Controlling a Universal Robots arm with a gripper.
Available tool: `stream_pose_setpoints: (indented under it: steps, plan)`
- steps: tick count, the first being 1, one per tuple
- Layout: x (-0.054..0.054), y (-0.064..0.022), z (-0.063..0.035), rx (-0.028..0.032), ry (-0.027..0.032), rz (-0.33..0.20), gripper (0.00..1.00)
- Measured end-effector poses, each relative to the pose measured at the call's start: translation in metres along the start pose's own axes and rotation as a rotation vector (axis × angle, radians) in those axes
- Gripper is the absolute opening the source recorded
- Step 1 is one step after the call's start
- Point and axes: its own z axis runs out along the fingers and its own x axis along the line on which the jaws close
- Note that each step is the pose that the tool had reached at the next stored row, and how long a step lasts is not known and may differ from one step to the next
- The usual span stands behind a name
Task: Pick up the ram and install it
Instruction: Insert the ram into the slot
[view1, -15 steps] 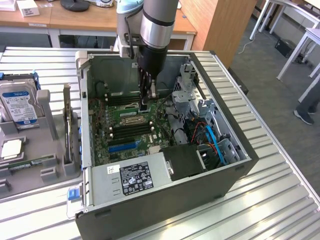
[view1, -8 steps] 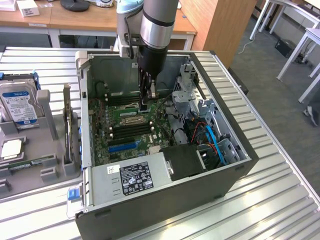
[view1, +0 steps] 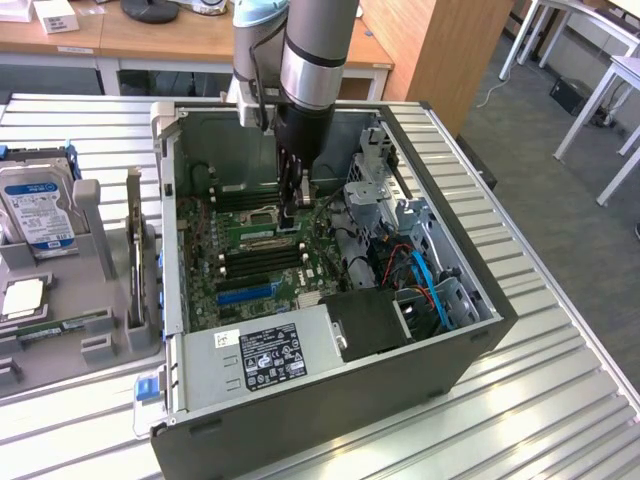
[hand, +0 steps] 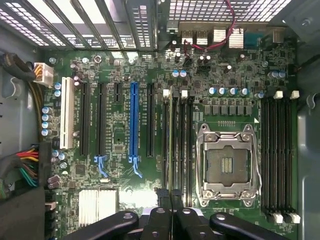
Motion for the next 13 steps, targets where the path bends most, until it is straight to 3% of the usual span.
stream_pose_setpoints:
  steps: [13]
  plan:
    - [0.0, -0.0003, 0.0055, 0.0001, 0.0, 0.0, 0.11]
